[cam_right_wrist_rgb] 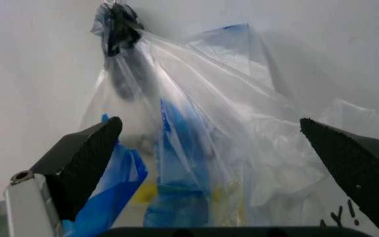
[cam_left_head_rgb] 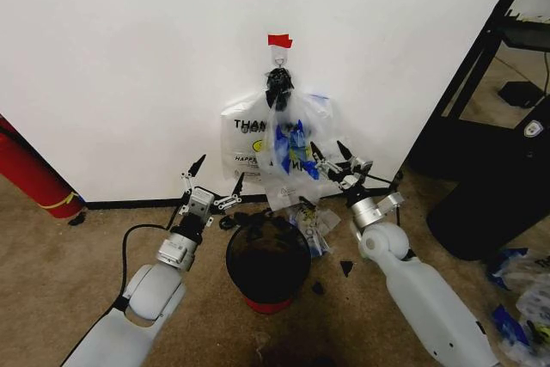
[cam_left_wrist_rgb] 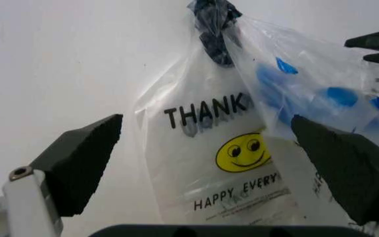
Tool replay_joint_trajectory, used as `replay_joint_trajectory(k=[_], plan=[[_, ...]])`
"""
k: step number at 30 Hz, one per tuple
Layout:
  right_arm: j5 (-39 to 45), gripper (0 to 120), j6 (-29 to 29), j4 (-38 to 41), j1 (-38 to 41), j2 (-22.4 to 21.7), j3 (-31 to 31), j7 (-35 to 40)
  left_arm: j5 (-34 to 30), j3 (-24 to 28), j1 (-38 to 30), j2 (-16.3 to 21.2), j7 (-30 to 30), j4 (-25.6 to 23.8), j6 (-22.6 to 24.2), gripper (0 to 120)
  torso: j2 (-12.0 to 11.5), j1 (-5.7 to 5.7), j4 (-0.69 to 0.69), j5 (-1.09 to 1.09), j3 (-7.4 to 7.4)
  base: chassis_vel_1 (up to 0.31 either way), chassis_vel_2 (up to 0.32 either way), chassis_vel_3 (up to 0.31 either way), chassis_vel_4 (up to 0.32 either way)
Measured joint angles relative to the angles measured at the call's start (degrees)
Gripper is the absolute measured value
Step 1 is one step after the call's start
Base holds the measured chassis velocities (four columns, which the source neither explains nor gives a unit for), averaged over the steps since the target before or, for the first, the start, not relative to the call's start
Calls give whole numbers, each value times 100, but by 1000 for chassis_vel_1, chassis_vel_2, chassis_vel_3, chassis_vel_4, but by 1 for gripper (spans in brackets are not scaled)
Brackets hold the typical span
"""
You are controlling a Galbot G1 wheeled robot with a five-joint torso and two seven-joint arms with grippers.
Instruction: Pick up the garbage bag from the wall and place it over the trash bin.
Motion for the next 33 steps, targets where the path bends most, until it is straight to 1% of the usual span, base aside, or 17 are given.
replay_joint_trajectory(k=[5,11,17,23,24,30,31,33], plan=[[-96,100,6,-154,95,-8,-7,-8,13,-42,68,-13,0,-30,-9,100,0,0,0,0,0,0,0,0,0],[-260,100,6,-391,269,-82,-86,11,-27,-157,87,-32,-12,32,-155,100,0,0,0,-1,0,0,0,0,0],[-489,100,16,-398,188,-74,-52,21,-44,-114,16,-41,-15,50,-156,100,0,0,-1,0,0,0,0,0,0],[-1150,100,35,-483,137,-117,-75,14,-43,-126,71,-42,-17,52,-183,100,1,0,0,0,0,0,0,0,0],[-1150,100,35,-483,137,-117,-75,14,-43,-126,71,-42,-17,52,-183,100,1,0,0,0,0,0,0,0,0],[-2813,100,177,-818,464,-159,-184,110,49,-143,280,-161,-22,6,-215,100,1,0,0,0,0,0,0,0,0],[-3028,100,200,-871,531,-158,-219,160,88,-147,356,-208,-22,-9,-246,100,1,0,0,0,0,0,0,0,0],[-3189,100,213,-919,582,-156,-257,211,123,-154,413,-248,-22,-10,-281,100,1,0,0,-1,0,0,0,0,0]])
